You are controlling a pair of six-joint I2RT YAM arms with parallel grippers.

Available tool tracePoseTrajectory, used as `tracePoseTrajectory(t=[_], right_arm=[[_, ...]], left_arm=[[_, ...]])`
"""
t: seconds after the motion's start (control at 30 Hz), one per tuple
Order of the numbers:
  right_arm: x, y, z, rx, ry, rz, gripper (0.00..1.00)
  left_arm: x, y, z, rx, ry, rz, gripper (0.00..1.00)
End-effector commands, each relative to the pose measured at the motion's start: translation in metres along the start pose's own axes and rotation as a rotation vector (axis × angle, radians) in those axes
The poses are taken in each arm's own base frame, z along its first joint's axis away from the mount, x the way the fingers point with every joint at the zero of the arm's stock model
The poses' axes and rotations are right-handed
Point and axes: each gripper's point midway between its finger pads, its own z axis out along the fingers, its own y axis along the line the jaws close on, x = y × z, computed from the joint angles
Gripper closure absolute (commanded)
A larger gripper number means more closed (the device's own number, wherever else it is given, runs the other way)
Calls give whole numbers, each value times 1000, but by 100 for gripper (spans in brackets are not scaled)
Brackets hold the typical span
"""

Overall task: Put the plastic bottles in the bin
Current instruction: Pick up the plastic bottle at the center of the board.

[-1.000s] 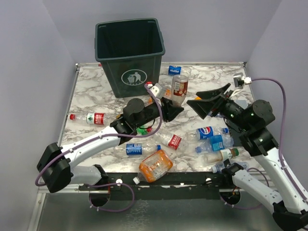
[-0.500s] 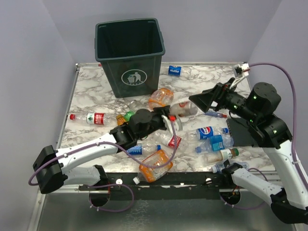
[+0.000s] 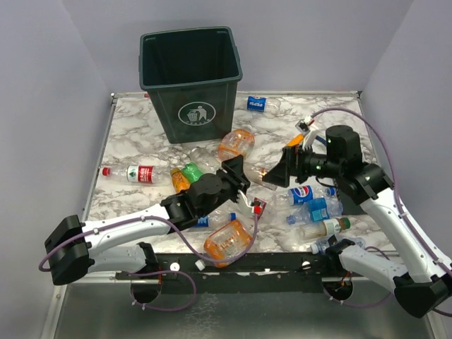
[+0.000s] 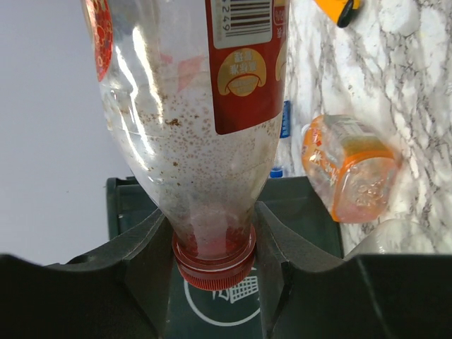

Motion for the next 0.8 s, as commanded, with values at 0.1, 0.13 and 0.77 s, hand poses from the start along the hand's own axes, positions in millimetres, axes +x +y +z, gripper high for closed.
tracePoseTrajectory(t=[0.1,0.13,0.77], right_arm=[[35,9,15,-179,91,3,3],[37,10,17,-197,107,4,4],[6,4,16,-142,-63,-144,65]], left_arm=[[-2,15,-14,-57,6,74,100],[-2,15,-14,-55,8,79,100],[-4,22,-4,-79,27,-130,1]])
